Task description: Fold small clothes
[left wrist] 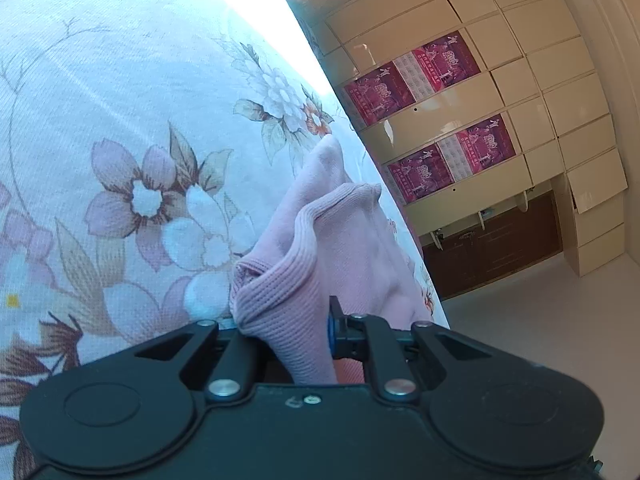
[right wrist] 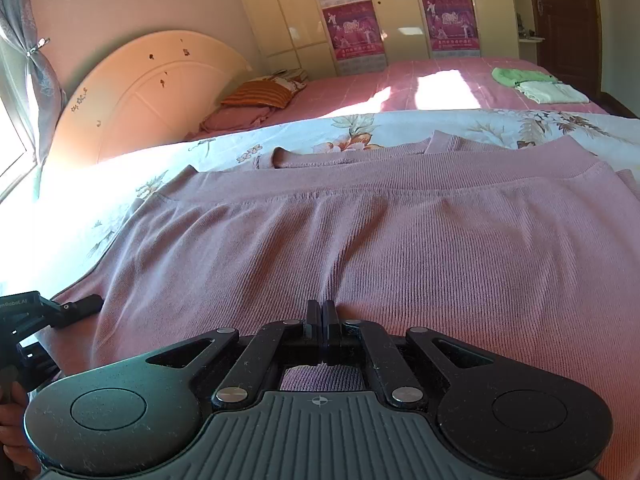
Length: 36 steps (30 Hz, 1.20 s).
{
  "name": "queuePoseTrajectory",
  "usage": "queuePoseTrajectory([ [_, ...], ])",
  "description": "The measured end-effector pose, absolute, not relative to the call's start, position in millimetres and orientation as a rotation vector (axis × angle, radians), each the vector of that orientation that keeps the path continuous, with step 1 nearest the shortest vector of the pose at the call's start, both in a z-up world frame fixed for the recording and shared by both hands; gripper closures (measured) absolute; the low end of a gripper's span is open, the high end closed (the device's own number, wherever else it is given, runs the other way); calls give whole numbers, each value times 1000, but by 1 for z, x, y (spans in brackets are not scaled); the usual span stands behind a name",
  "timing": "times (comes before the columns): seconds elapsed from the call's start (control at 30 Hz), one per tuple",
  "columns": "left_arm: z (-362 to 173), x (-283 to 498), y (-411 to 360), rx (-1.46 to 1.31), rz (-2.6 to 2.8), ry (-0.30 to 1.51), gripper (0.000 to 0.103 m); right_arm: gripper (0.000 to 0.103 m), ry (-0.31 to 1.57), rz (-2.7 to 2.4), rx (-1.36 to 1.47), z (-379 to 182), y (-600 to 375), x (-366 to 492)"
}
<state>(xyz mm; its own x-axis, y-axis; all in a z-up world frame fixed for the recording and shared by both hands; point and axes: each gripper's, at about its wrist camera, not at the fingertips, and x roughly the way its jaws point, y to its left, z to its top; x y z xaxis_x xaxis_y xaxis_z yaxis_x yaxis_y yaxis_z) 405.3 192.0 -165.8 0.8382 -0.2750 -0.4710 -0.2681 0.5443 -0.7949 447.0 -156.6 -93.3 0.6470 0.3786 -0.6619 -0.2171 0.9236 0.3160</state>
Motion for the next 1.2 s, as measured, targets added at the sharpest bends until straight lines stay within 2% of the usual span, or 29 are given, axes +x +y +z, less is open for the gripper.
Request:
queuePoseTrajectory([
  [0.5,-160,400,186,-1004,5,567,93,103,800,342,265,-94,-162,447],
  [0.7,-110,411,163,-830,-102,544,94,103,800,350,302,-94,-168,448],
  [0.83,-68,433,117,-692,-224,544,94,103,701,275,441,-78,-207,430],
  [0.97,-37,455,39,-563,-387,552,94,103,623,123,543,-67,-274,405],
  [1.1,-34,465,-55,-436,-537,591,94,103,579,-1,584,-55,-335,377],
  [1.2,-57,469,-130,-356,-633,682,94,103,571,-55,606,-45,-370,354],
])
